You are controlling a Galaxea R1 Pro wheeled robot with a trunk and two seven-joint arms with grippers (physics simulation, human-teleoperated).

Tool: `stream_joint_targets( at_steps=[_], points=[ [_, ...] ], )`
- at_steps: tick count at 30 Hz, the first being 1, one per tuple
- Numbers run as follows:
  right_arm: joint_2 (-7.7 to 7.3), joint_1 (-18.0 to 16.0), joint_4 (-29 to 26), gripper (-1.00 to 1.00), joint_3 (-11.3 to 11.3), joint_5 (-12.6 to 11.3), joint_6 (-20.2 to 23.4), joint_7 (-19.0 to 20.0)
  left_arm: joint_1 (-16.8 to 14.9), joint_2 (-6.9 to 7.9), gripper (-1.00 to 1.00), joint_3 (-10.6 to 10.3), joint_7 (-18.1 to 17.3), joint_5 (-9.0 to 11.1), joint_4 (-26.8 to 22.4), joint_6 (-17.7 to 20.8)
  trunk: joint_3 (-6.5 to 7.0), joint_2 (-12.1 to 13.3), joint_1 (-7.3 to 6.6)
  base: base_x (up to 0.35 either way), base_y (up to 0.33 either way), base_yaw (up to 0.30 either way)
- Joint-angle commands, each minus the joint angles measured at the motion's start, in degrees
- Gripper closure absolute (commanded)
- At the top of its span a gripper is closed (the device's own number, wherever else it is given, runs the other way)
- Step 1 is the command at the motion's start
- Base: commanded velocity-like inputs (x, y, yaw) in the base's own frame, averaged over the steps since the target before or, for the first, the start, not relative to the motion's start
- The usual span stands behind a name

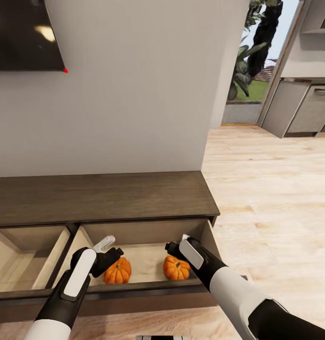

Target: Place each of the two pumpkins and all three candles from the living room inside a cabinet in the living room (use any cabinet), then make sure every cabinet is closed, and position the cauldron so it is next to a table in the living room.

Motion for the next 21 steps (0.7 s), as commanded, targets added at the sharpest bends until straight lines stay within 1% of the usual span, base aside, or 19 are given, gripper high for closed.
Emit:
stream_joint_targets(
  at_steps=[1,13,21],
  points=[
    [-0.05,0.0,-0.1,-1.0,0.4,-0.4,0.1,-0.4,0.0,-0.01,-1.0,0.0,0.6,0.6,-0.1,0.0,0.18,0.0,-0.03,0.0,0.0,0.0],
    [-0.09,-0.1,-0.1,-1.0,0.3,-0.3,0.1,-0.4,0.0,-0.02,-1.0,0.0,0.6,0.7,-0.1,0.3,2.84,0.2,-0.34,0.0,0.0,0.0],
    [-0.13,-0.1,0.0,-1.0,0.3,-0.6,0.1,-0.2,0.0,0.26,-1.0,0.0,0.5,0.7,-0.1,0.4,4.61,0.3,-0.55,0.0,0.0,0.0]
  ],
)
